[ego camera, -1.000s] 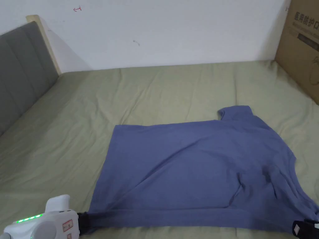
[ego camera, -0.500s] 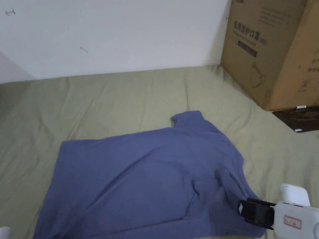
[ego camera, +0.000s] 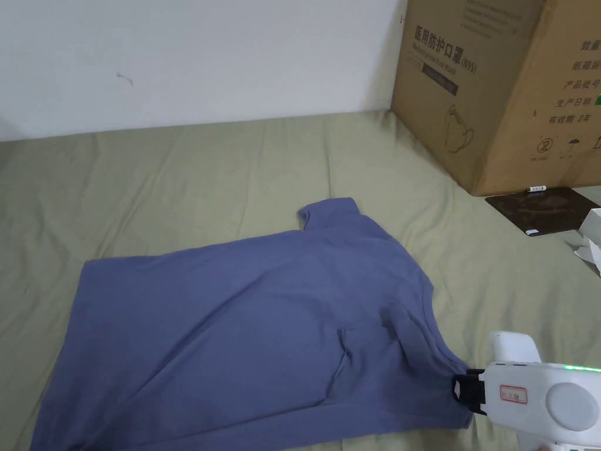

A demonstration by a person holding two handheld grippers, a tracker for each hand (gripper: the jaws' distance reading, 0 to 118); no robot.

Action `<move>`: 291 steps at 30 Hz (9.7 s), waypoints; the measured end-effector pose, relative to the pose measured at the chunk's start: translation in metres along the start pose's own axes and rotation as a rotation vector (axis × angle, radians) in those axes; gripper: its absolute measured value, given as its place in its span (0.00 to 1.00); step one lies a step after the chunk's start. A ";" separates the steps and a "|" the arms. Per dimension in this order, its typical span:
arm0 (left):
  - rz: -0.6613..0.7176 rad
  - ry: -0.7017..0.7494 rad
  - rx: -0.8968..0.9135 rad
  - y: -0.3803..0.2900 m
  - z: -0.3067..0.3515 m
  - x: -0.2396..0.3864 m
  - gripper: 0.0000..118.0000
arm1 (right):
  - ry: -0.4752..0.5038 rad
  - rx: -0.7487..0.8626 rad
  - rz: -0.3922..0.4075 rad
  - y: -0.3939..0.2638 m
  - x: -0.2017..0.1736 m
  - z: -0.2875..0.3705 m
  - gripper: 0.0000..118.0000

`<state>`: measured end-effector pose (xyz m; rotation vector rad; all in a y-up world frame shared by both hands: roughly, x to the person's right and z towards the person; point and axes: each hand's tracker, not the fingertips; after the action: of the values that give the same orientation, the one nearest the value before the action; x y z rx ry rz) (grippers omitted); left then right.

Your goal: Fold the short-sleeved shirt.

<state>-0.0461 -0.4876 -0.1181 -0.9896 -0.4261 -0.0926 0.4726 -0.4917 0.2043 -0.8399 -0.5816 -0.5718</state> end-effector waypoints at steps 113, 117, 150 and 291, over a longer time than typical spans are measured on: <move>-0.054 -0.029 -0.006 0.129 -0.078 0.041 0.00 | -0.044 -0.196 0.092 0.236 -0.065 -0.213 0.97; -0.076 -0.008 -0.028 0.130 -0.087 0.042 0.00 | -0.047 -0.213 0.147 0.231 -0.064 -0.228 0.85; 0.002 0.050 -0.131 0.258 -0.206 0.035 0.01 | 0.044 -0.095 0.168 0.236 -0.099 -0.172 0.04; 0.392 -0.838 -0.328 0.010 -0.098 0.042 0.08 | 0.204 -0.142 0.149 -0.016 -0.144 -0.014 0.05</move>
<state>0.0249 -0.5587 -0.1563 -1.4010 -0.9897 0.6467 0.3641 -0.4777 0.1086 -0.9368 -0.2919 -0.5592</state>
